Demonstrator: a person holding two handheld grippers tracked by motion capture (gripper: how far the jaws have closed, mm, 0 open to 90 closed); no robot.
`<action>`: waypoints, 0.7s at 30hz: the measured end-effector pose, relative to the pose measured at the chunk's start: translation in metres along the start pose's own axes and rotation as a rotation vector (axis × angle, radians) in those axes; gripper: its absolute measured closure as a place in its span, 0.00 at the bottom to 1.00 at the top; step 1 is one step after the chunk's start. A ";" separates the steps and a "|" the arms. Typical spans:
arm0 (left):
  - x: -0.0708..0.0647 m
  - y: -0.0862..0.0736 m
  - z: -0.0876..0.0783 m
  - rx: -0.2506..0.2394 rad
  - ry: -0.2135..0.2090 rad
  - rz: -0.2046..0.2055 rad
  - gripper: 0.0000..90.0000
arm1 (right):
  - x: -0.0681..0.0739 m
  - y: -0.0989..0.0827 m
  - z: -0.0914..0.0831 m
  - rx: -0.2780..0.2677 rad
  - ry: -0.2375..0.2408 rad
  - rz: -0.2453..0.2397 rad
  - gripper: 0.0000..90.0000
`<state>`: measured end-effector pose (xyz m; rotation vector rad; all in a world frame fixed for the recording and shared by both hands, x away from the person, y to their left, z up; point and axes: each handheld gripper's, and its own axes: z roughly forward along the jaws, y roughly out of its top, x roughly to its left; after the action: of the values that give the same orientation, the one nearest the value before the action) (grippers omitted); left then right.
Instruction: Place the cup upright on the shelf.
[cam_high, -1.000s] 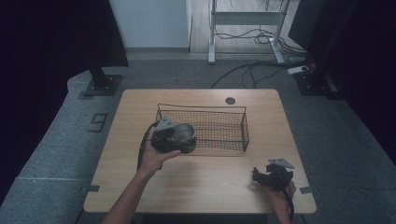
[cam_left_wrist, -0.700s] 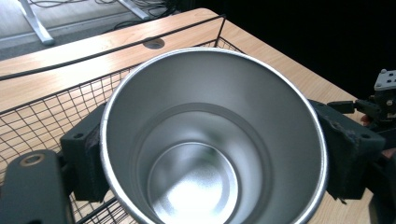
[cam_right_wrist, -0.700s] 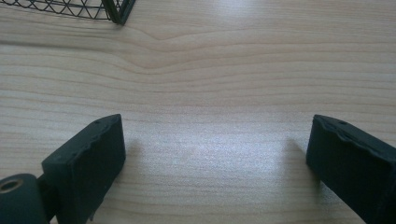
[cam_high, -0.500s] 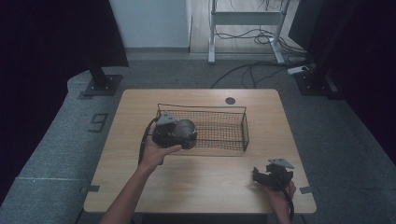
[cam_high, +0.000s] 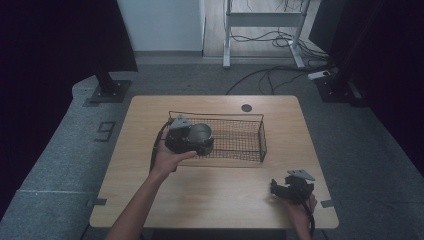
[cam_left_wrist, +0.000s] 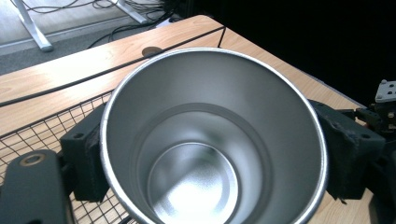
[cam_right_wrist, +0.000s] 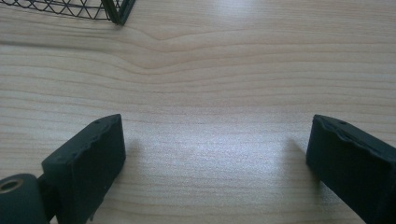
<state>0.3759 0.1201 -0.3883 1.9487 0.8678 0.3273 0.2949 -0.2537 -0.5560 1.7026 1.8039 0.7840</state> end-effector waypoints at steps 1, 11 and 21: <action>0.000 0.001 0.000 -0.001 0.001 0.001 0.16 | 0.000 0.000 0.000 -0.001 0.000 -0.001 0.05; 0.004 0.008 0.004 0.008 0.009 0.001 0.16 | 0.000 0.000 0.000 -0.003 0.000 0.000 0.05; 0.005 0.016 0.008 0.017 0.012 0.011 0.16 | 0.000 0.000 0.000 -0.003 0.000 -0.001 0.05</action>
<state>0.3911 0.1135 -0.3797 1.9701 0.8705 0.3400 0.2951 -0.2539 -0.5562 1.7002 1.8027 0.7858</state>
